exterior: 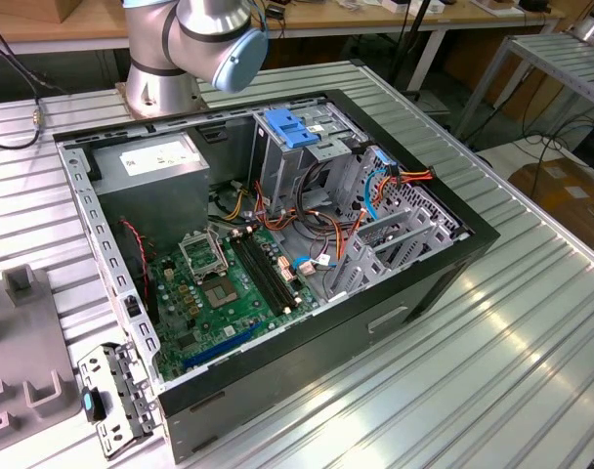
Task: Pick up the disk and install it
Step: 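Pick up the disk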
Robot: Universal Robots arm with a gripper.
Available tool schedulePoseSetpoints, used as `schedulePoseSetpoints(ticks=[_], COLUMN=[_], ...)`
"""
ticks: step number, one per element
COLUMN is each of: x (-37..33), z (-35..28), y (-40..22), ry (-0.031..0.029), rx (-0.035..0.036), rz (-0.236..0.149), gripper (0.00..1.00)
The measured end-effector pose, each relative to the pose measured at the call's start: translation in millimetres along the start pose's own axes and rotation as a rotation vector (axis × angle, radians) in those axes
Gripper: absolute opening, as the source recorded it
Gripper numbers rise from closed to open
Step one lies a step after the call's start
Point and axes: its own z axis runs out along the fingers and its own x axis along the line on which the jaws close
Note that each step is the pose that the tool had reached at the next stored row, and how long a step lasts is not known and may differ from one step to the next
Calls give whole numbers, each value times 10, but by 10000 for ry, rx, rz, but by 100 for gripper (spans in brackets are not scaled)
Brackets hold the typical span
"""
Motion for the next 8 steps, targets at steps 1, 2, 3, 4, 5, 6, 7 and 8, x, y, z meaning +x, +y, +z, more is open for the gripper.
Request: schedulePoseSetpoints(ticks=[1,2,3,4,5,6,7,8], x=[0,0,0,0,0,0,0,0], z=[0,-1,-1,-1,-4,-6,-7,-11], y=[0,0,0,0,0,0,0,0], ry=[0,0,0,0,0,0,0,1], rx=[0,0,0,0,-1,0,0,-2], rz=[0,0,0,0,0,0,0,0], gripper=[37,37,37,37,37,37,37,37])
